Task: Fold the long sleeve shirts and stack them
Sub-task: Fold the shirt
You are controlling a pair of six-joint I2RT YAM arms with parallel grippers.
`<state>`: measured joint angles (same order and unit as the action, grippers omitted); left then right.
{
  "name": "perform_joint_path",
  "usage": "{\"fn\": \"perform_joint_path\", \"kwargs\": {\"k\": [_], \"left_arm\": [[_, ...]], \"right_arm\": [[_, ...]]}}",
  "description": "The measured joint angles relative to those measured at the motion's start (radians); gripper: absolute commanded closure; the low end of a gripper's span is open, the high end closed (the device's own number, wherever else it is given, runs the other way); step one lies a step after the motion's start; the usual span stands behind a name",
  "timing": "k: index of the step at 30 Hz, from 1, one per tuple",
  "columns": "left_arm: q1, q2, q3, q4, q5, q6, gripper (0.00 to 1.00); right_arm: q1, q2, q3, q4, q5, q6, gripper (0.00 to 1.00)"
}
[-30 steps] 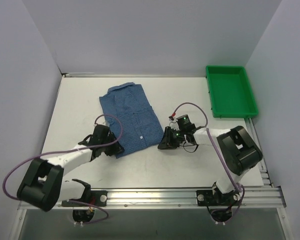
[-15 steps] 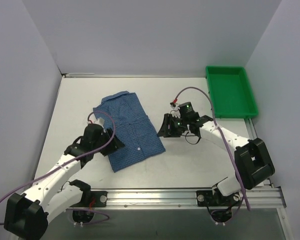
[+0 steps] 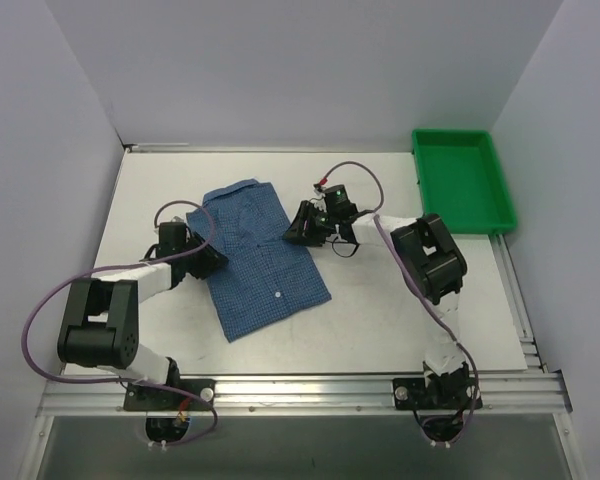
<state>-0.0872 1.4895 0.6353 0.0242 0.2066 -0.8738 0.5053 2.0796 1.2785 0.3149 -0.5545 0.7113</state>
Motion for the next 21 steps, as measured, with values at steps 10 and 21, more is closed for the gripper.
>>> {"fn": "perform_joint_path", "kwargs": {"k": [10,21], "left_arm": [[0.032,-0.175,-0.011,-0.069,0.062,0.005,0.31],[-0.012,-0.125,0.413,-0.388,-0.031,0.336,0.35]], "right_arm": [[-0.037,-0.004,0.014,-0.080,0.019,-0.062,0.56],[0.093,-0.491,-0.304,-0.296,0.203,-0.068,0.67]]}}
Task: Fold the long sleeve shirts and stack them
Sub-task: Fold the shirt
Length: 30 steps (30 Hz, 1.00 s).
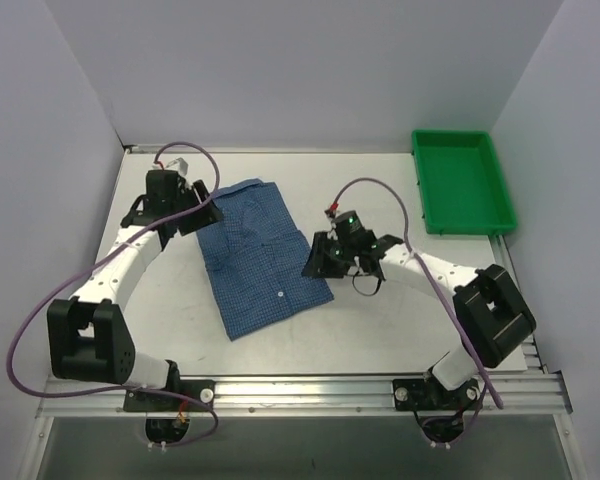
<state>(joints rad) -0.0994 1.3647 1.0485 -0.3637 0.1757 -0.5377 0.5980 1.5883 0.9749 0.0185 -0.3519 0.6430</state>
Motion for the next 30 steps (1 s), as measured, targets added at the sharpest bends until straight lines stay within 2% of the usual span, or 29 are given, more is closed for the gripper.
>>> {"fn": "perform_joint_path", "kwargs": {"k": [4,8,12,16,19,22,24,26,30], "left_arm": [[-0.040,0.182,0.119,-0.055,-0.053,0.084,0.43],[-0.056,0.359,0.192,-0.072,-0.094,0.116,0.45],[-0.055,0.474,0.201,-0.092,-0.126,0.104,0.48],[-0.054,0.496,0.140,-0.093,-0.141,0.047,0.52],[-0.048,0.457,0.077,-0.042,-0.142,-0.016,0.59],[-0.042,0.372,-0.062,0.065,-0.127,-0.110,0.60],[-0.043,0.286,-0.185,0.126,-0.103,-0.180,0.58],[-0.050,0.177,-0.307,0.164,-0.077,-0.248,0.50],[-0.085,-0.034,-0.463,0.121,-0.067,-0.327,0.39]], "right_arm": [[0.097,-0.006,-0.129,0.014,0.016,0.063,0.71],[0.108,0.041,-0.175,0.054,0.032,0.098,0.73],[0.099,0.085,-0.167,0.114,0.037,0.090,0.74],[0.053,0.147,-0.114,0.151,0.010,0.039,0.74],[-0.015,0.203,-0.047,0.142,-0.027,-0.031,0.74],[-0.089,0.264,0.055,0.090,-0.031,-0.109,0.73],[-0.129,0.301,0.118,0.053,-0.014,-0.159,0.73],[-0.159,0.333,0.187,-0.001,0.001,-0.200,0.73],[-0.198,0.394,0.342,-0.092,0.042,-0.258,0.72]]}}
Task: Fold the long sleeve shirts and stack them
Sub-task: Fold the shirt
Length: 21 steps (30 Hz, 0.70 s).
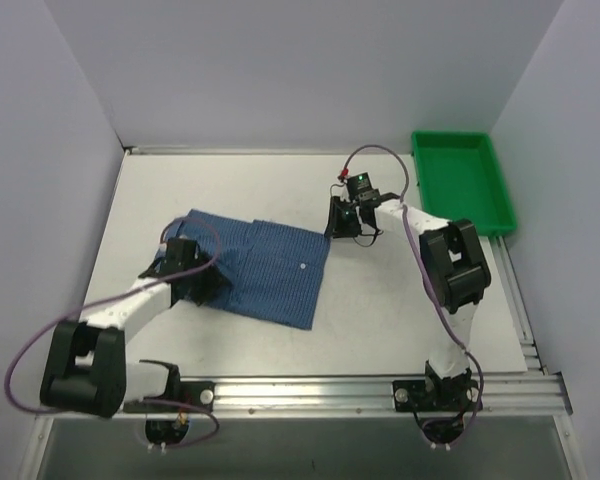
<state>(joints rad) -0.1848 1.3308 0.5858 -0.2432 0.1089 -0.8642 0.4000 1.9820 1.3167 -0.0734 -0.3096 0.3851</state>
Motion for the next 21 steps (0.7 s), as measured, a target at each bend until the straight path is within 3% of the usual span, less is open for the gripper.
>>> {"fn": "perform_joint_path", "kwargs": {"k": [3,7,11,15,21], "left_arm": [[-0.048,-0.138,-0.015,-0.087,-0.026,-0.003,0.36],[-0.187,-0.245,0.087,-0.139,-0.101,0.035,0.35],[-0.273,-0.255,0.170,-0.066,-0.134,0.062,0.47],[-0.275,-0.158,0.195,0.062,-0.138,0.066,0.56],[-0.268,0.178,0.237,0.253,-0.121,0.063,0.70]], "right_arm": [[-0.005,-0.008,0.041,-0.029,0.009,-0.016,0.69],[0.000,-0.109,-0.027,-0.042,-0.017,0.009,0.56],[0.013,-0.295,-0.212,0.058,-0.114,0.127,0.54],[0.048,-0.335,-0.306,0.261,-0.209,0.290,0.54],[0.146,-0.185,-0.320,0.562,-0.290,0.454,0.56]]}}
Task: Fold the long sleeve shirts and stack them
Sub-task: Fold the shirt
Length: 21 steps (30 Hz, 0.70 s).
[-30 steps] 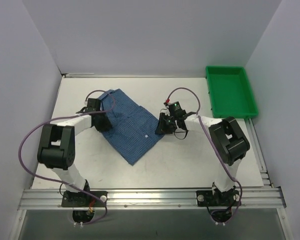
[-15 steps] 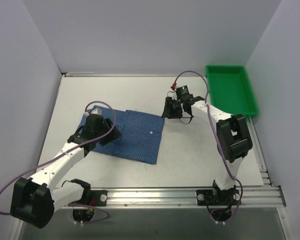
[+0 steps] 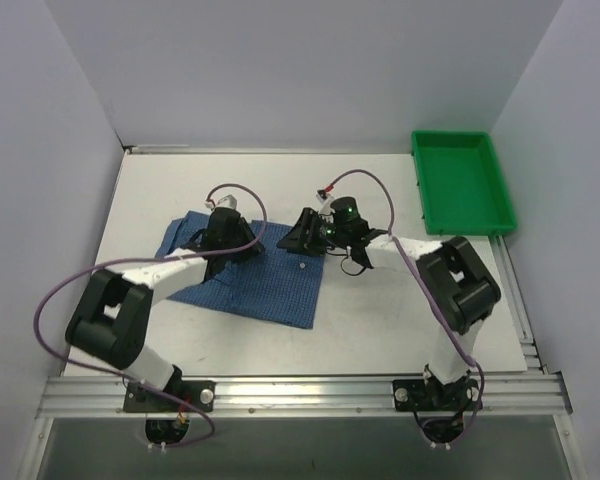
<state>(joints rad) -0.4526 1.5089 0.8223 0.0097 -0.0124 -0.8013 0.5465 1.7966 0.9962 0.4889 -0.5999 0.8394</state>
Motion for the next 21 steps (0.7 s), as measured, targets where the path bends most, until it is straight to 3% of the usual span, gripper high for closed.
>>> {"fn": "perform_joint_path", "kwargs": {"k": [6,10,14,21], "left_arm": [[0.071,0.137,-0.105,0.151,0.035,-0.051,0.75],[0.095,0.149,-0.142,0.246,0.079,-0.079,0.75],[0.099,0.160,-0.167,0.318,0.099,-0.097,0.74],[0.100,0.161,-0.175,0.340,0.104,-0.105,0.74]], "right_arm": [[0.007,0.202,-0.124,0.301,-0.058,0.138,0.57],[-0.020,0.214,-0.172,0.425,-0.090,0.159,0.57],[-0.034,0.192,-0.201,0.442,-0.107,0.151,0.56],[0.024,0.039,-0.209,0.305,-0.104,0.116,0.56]]}}
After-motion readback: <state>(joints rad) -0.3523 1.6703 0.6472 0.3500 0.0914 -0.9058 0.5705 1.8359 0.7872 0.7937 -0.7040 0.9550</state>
